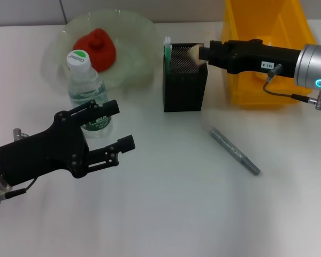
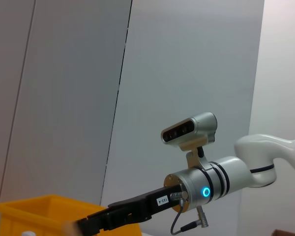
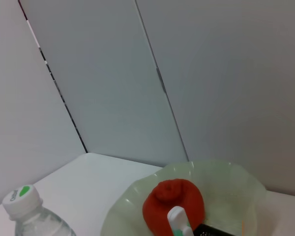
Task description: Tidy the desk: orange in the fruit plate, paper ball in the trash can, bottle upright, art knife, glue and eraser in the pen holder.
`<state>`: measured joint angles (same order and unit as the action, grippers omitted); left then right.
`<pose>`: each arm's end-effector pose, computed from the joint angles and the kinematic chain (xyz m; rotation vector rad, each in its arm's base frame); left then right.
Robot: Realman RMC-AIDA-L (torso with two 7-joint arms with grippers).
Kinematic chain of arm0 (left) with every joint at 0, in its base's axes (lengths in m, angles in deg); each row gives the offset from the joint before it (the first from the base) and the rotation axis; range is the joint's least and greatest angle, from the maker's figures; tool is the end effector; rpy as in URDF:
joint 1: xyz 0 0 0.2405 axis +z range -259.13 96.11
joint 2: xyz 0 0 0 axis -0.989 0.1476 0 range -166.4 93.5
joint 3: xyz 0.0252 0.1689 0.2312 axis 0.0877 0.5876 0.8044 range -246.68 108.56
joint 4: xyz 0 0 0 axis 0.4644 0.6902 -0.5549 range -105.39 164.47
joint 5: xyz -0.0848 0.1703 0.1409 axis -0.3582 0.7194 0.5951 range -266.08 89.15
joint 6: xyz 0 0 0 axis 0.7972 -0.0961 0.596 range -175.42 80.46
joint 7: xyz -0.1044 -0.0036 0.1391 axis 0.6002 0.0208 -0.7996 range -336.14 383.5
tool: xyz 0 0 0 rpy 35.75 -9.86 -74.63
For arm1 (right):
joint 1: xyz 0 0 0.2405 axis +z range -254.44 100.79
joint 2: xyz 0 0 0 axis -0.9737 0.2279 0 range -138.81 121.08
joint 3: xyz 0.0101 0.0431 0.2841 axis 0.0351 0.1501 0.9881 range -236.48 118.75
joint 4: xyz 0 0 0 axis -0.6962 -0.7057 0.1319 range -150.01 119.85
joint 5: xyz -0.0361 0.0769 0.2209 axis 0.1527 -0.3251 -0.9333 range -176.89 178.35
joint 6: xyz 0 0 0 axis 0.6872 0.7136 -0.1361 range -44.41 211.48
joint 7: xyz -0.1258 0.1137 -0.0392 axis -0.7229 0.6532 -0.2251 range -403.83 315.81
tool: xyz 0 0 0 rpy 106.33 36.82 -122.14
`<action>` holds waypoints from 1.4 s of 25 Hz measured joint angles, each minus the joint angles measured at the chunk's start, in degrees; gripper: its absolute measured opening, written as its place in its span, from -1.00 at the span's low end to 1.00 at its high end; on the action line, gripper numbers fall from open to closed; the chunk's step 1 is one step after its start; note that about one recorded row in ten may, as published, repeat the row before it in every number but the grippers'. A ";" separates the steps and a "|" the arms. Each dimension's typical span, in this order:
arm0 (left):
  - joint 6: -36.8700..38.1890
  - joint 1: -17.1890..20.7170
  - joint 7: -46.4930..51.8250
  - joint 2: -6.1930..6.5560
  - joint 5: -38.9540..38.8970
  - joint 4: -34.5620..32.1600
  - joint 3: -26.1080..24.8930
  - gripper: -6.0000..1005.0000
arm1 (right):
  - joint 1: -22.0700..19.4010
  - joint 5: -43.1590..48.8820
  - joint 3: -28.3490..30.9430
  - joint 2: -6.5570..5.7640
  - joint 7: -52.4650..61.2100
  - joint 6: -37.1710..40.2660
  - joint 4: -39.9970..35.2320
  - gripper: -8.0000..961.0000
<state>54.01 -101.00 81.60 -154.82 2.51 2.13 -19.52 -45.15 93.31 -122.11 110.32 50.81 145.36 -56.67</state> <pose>-0.2967 0.2953 -0.0444 -2.5959 -0.3796 -1.1749 0.2429 0.4477 -0.0565 -2.4503 0.8342 0.7277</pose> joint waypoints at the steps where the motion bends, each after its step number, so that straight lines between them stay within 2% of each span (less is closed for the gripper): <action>1: 0.02 0.06 -0.04 0.01 0.00 0.19 -0.02 0.60 | 0.01 0.00 0.02 -0.01 -0.05 -0.02 0.02 -0.45; 3: 0.02 0.17 -0.14 0.05 0.00 0.28 -0.05 0.60 | 0.02 0.00 0.01 -0.01 -0.07 -0.03 0.03 -0.45; 5: 0.06 0.26 -0.21 0.07 0.00 0.28 -0.06 0.60 | 0.03 0.00 0.00 -0.01 -0.10 -0.04 0.04 -0.10; 11: 0.11 0.27 -0.29 0.07 0.00 0.35 0.02 0.60 | -0.31 0.00 0.00 -0.01 0.56 1.52 -1.36 0.12; 14: 0.26 0.24 -0.08 0.07 0.16 0.21 0.11 0.60 | -0.98 0.53 0.02 -0.02 2.36 3.37 -3.50 0.12; 15: 0.79 0.17 0.10 0.08 0.29 0.13 0.21 0.60 | -2.06 3.08 0.15 -0.06 6.51 5.69 -8.05 0.12; 16: 0.79 0.17 0.10 0.08 0.29 0.13 0.21 0.60 | -2.06 3.08 0.15 -0.06 6.51 5.69 -8.05 0.12; 18: 1.89 -0.23 0.84 0.07 0.41 0.02 0.66 0.60 | -3.63 10.51 0.21 -0.09 15.56 9.94 -18.20 0.11; 19: 2.34 -0.52 1.22 0.07 0.45 -0.04 0.95 0.60 | -3.63 10.51 0.21 -0.09 15.56 9.94 -18.20 0.11; 20: 2.82 -0.98 1.63 0.09 0.81 -0.19 1.38 0.60 | -3.89 17.00 0.30 -0.10 22.95 14.31 -25.37 0.11; 21: 2.82 -0.98 1.63 0.09 0.81 -0.19 1.38 0.60 | -3.89 17.00 0.30 -0.10 22.95 14.31 -25.37 0.11; 22: 2.91 -1.15 1.77 0.10 0.93 -0.33 1.50 0.60 | -3.64 20.45 0.45 -0.09 27.03 17.01 -29.51 0.11; 24: 2.92 -1.33 1.96 0.08 1.12 -0.49 1.66 0.60 | -1.59 27.74 0.71 -0.17 36.17 23.84 -36.64 0.11; 25: 2.94 -1.81 2.25 0.04 1.18 -0.70 1.88 0.60 | 1.45 33.93 0.97 -0.50 43.54 30.27 -41.42 0.11; 26: 2.94 -1.81 2.25 0.04 1.18 -0.70 1.88 0.60 | 1.45 33.93 0.97 -0.50 43.54 30.27 -41.42 0.11; 27: 2.95 -2.07 2.27 0.05 1.18 -0.72 1.89 0.60 | 6.02 40.70 0.89 -1.00 50.50 37.49 -44.27 0.11; 28: 2.95 -2.07 2.27 0.05 1.18 -0.72 1.89 0.60 | 6.02 40.70 0.89 -1.00 50.50 37.49 -44.27 0.11; 29: 2.94 -2.19 2.27 0.05 1.18 -0.72 1.98 0.60 | 8.42 43.92 0.79 -1.21 53.09 40.81 -44.58 0.11; 30: 2.94 -2.28 2.28 0.04 1.18 -0.72 2.18 0.60 | 12.89 49.97 0.15 -1.20 56.74 46.37 -43.45 0.11; 31: 2.94 -2.28 2.28 0.04 1.18 -0.72 2.18 0.60 | 12.89 49.97 0.15 -1.20 56.74 46.37 -43.45 0.10; 35: 2.81 -2.41 2.29 -0.03 1.18 -0.72 2.56 0.60 | 17.87 59.74 -4.33 0.12 60.71 47.18 -38.52 0.10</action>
<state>56.82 -103.41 83.88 -154.85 3.69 1.41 -16.96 -27.28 153.05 -126.44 110.44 111.53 192.53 -95.19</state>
